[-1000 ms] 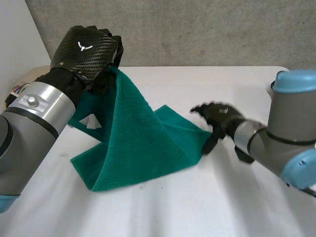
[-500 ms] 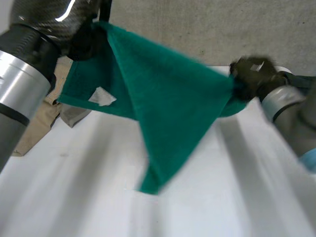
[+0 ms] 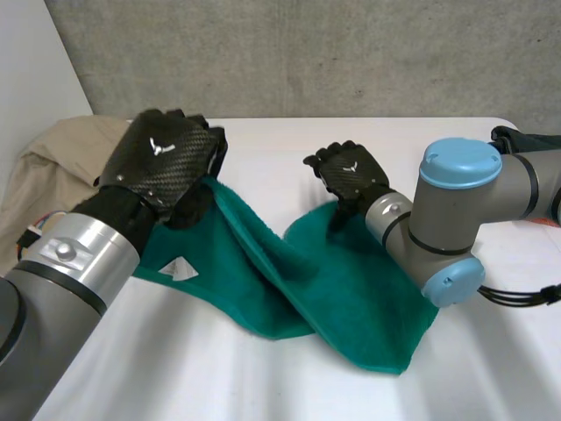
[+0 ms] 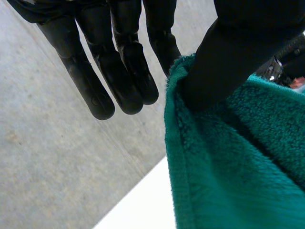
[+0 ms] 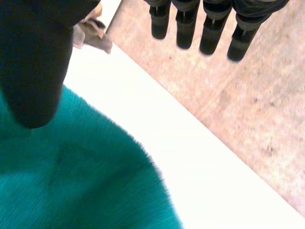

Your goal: Fold the laundry.

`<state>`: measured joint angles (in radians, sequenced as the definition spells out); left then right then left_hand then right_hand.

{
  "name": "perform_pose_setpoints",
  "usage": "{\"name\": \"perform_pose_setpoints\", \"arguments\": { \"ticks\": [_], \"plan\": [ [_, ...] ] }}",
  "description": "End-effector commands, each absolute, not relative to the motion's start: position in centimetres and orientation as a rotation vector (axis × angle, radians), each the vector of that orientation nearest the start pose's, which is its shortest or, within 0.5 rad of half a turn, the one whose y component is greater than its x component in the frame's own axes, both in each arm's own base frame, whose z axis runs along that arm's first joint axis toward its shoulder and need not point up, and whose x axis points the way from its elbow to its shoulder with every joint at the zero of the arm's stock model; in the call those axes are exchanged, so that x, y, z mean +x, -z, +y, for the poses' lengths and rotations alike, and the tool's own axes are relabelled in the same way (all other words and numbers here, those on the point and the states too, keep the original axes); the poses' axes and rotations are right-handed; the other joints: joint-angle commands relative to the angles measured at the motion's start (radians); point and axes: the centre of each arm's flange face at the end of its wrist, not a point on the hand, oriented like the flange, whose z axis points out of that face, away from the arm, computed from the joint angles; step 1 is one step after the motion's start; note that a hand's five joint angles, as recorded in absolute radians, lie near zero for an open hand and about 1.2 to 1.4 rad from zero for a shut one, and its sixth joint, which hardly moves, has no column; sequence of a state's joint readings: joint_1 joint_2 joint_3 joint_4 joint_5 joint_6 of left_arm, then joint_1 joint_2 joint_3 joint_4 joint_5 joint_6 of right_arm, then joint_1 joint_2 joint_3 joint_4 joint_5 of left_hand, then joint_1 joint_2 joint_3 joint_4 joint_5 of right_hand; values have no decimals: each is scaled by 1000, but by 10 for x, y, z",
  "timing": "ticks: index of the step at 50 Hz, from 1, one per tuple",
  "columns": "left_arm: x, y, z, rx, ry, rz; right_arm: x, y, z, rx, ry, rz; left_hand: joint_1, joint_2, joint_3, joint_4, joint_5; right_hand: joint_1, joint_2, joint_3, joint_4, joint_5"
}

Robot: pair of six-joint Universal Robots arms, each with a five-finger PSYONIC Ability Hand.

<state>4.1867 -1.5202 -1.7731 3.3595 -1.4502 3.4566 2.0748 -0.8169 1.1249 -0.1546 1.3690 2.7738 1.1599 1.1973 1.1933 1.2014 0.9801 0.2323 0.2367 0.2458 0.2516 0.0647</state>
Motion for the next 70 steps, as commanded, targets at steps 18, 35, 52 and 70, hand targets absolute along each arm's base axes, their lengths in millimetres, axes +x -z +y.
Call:
{"name": "perform_pose_setpoints", "arguments": {
  "ticks": [18,35,52,70],
  "plan": [
    [-282,-289,-210,1058,2474,2029,236,-147,-172,-1093,1334,2377,236,199,203,195,242,111,107,97,92,104],
    [-287,-288,-244,986,2453,2036,241,-117,-205,-953,1600,2336,236,199,203,195,242,1164,1160,1150,1145,1157],
    [-249,-317,-213,927,2321,2078,216,-323,-213,-1249,2083,2116,236,199,203,195,242,1164,1160,1150,1145,1157],
    [-268,-203,-297,1235,1880,2174,206,-231,-331,-1411,1712,2477,236,199,203,195,242,1164,1160,1150,1145,1157]
  ]
}}
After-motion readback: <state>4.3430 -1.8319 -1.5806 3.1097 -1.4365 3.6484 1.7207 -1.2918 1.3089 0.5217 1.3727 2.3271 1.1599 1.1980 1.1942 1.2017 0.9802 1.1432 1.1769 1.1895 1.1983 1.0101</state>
